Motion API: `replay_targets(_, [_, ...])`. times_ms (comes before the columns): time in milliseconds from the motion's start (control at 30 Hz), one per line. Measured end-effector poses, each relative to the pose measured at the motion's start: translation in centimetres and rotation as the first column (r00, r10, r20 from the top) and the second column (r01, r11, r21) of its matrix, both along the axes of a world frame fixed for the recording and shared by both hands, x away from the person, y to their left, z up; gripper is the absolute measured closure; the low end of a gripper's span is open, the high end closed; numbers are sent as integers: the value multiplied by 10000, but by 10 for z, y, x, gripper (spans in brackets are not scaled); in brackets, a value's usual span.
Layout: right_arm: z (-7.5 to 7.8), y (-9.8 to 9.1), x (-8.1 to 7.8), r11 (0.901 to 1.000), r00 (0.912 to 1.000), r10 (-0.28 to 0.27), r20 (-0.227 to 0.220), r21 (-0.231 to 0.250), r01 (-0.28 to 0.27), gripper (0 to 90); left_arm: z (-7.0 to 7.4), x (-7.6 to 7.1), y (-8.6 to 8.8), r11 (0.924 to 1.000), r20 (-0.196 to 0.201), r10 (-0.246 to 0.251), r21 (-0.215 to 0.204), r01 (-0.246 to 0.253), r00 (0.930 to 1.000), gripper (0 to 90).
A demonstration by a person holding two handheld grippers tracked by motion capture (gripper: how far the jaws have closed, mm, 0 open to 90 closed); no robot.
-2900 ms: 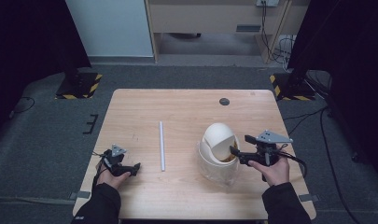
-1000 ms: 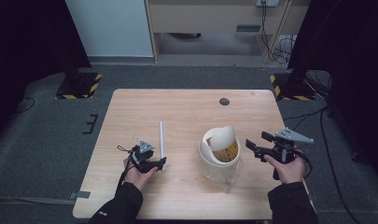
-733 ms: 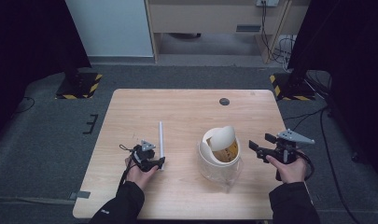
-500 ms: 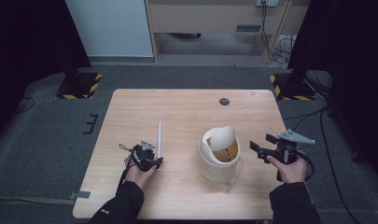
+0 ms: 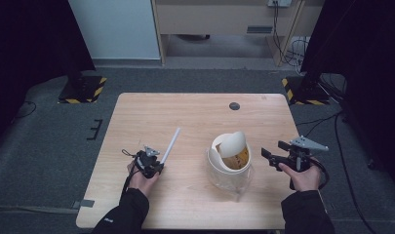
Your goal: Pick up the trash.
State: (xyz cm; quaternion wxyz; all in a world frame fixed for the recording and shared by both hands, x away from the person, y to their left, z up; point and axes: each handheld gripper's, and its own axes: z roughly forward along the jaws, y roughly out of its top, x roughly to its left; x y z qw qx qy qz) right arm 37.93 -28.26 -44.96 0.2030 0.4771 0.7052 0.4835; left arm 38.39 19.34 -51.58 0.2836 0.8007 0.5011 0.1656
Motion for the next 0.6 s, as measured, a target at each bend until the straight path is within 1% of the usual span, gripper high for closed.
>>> replay_targets(167, [-1, -1, 0, 10000, 10000, -26, -53, -36, 26, 180, 0, 0, 0, 10000, -13, -56, -17, 56, 10000, 785])
replay_targets(233, [-2, -1, 0, 10000, 10000, -36, -50, -16, 36, 180, 1, -1, -1, 9999, 56, -80, -76, 81, 10000, 786])
replay_targets(267, [-2, -1, 0, 10000, 10000, -31, -37, -10, 31, 181, 3, -2, -1, 9998, 191, -104, -162, 107, 9998, 786])
replay_targets(300, [-2, -1, 0, 10000, 10000, -31, -37, -10, 31, 181, 3, -2, -1, 9998, 191, -104, -162, 107, 9998, 786])
replay_targets(367, [-2, -1, 0, 10000, 10000, -59, -31, -8, 59, 181, 6, -3, -1, 9995, 352, -86, -284, 96, 9993, 787])
replay_targets(433, [-2, -1, 0, 10000, 10000, -58, -39, -12, 57, 181, 7, -3, -1, 9996, 384, -107, -265, 117, 9992, 787])
replay_targets(467, [-2, -1, 0, 10000, 10000, -51, -46, -23, 51, 185, 11, -4, 0, 9992, 544, -87, -378, 107, 9985, 787])
replay_targets(500, [-2, -1, 0, 10000, 10000, -51, -46, -23, 51, 185, 11, -4, 0, 9992, 544, -87, -378, 107, 9985, 787])
replay_targets(600, [-3, -3, 1, 9999, 10000, -94, 2, -51, 94, 187, 16, -4, 1, 9983, 765, -3, -584, 48, 9971, 787])
